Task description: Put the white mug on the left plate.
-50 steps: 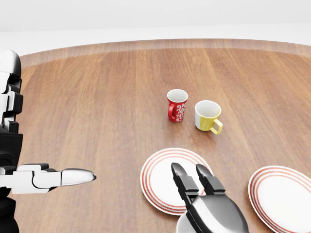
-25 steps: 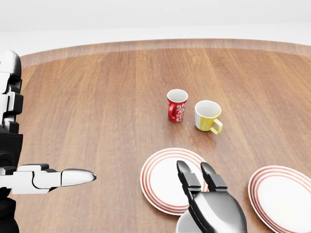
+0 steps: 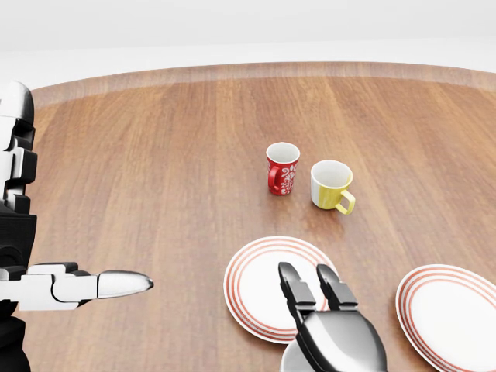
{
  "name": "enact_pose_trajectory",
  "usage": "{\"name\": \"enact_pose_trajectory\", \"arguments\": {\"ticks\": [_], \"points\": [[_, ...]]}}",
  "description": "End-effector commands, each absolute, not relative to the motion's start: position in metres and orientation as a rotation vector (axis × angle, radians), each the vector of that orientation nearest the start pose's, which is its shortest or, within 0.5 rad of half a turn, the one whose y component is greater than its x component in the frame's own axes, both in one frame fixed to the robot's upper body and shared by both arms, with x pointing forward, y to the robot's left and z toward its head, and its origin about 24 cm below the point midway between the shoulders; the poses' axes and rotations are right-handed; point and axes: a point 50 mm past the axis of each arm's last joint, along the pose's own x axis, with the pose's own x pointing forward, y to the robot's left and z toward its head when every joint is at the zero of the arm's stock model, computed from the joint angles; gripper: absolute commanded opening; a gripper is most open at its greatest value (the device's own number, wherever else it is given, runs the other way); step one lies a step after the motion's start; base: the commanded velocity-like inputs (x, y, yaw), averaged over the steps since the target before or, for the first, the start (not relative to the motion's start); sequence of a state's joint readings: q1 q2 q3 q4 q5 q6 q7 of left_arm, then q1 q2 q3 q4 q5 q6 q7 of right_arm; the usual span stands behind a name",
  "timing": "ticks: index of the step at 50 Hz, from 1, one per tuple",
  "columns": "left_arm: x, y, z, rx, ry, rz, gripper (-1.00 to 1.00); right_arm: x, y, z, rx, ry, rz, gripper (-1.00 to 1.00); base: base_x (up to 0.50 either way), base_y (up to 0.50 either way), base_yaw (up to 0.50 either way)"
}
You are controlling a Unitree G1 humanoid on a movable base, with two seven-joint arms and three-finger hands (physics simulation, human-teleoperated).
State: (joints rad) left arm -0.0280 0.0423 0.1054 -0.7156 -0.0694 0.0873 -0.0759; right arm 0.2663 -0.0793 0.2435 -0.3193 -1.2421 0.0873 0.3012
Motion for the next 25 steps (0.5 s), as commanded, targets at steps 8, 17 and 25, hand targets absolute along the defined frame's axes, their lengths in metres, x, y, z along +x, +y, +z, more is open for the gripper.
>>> {"name": "enact_pose_trajectory", "arguments": {"ticks": [8, 17, 25], "points": [[0.2088, 0.1658, 0.1964, 0.031, -0.654, -0.020, 0.94, 0.1941, -0.1161, 0.0338, -1.298, 0.121, 0.369, 1.00, 0.00, 0.00, 0.00], [0.2091, 0.1661, 0.1968, 0.030, -0.655, -0.019, 0.95, 0.1965, -0.1179, 0.0336, -1.320, 0.139, 0.379, 1.00, 0.00, 0.00, 0.00], [0.2091, 0.1661, 0.1972, 0.030, -0.657, -0.019, 0.94, 0.1977, -0.1175, 0.0329, -1.323, 0.145, 0.386, 1.00, 0.00, 0.00, 0.00]]}}
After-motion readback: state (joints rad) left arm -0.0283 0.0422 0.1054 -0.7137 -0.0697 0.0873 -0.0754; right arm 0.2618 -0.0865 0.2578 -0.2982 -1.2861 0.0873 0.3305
